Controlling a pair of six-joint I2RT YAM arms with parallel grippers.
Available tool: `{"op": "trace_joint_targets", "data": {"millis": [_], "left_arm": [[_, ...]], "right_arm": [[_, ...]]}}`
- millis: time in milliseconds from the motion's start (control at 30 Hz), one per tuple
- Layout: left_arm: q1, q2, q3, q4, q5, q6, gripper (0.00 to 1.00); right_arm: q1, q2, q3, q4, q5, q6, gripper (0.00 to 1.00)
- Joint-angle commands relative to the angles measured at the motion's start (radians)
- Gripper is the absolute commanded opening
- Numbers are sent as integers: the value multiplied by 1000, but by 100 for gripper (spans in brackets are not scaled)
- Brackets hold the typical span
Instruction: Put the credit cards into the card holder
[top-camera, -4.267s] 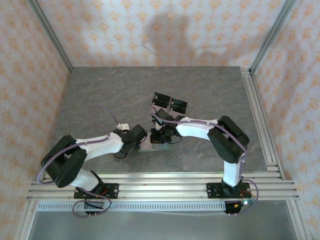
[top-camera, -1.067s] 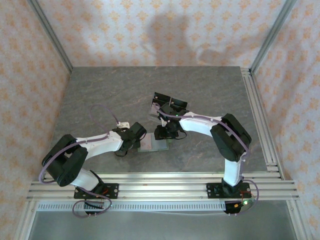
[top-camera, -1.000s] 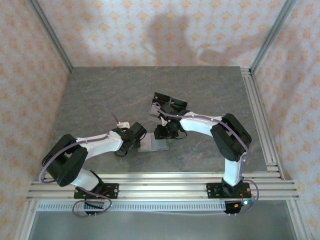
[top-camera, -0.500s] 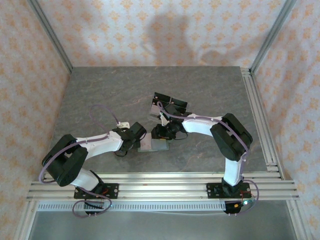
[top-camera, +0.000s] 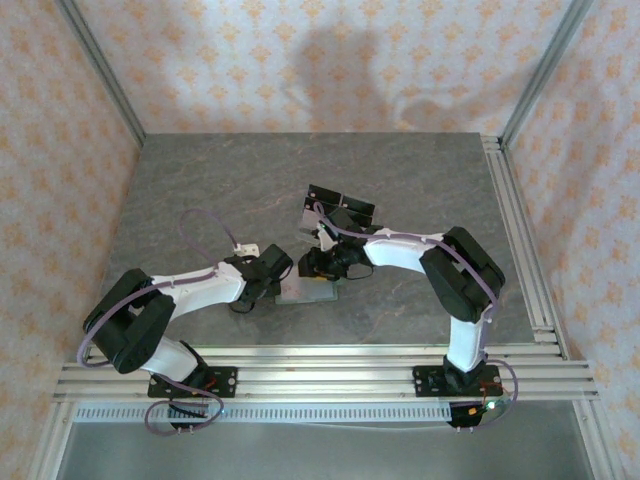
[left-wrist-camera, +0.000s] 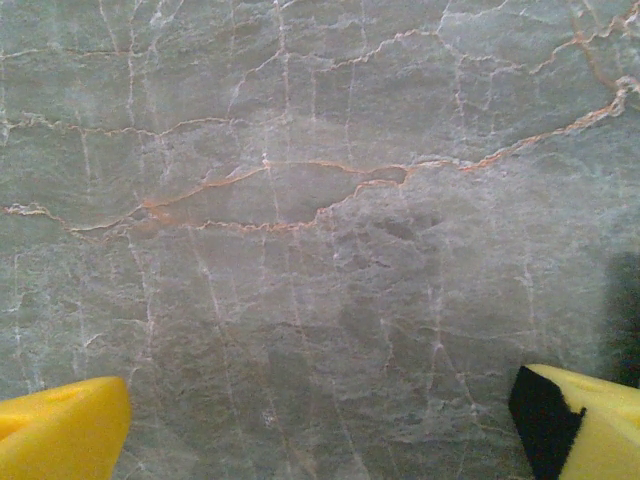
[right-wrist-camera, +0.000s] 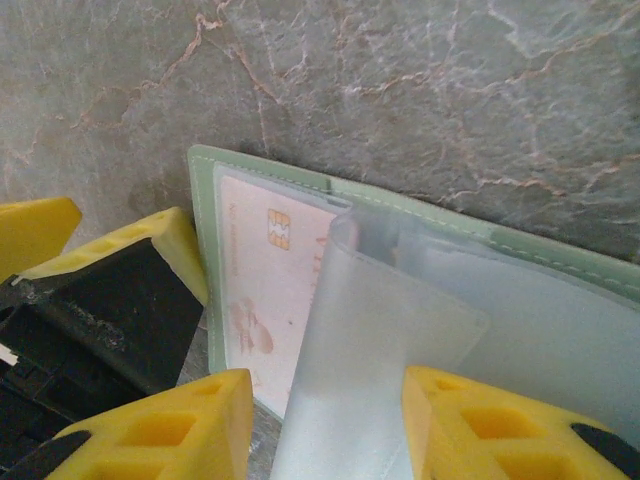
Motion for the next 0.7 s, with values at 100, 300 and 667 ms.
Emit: {"op": "trace_joint_targets", "data": {"millis": [100, 300, 667], "left_arm": [[-9, -124, 0, -75, -54, -27, 100], [-9, -234, -7, -114, -65, -41, 100], [-9, -325, -19, -134, -47, -31, 100]], "right_arm": [[32, 25, 63, 11, -14, 15, 43], [60, 59, 119, -16, -9, 12, 43], [86, 118, 194, -44, -11, 7, 42]]}}
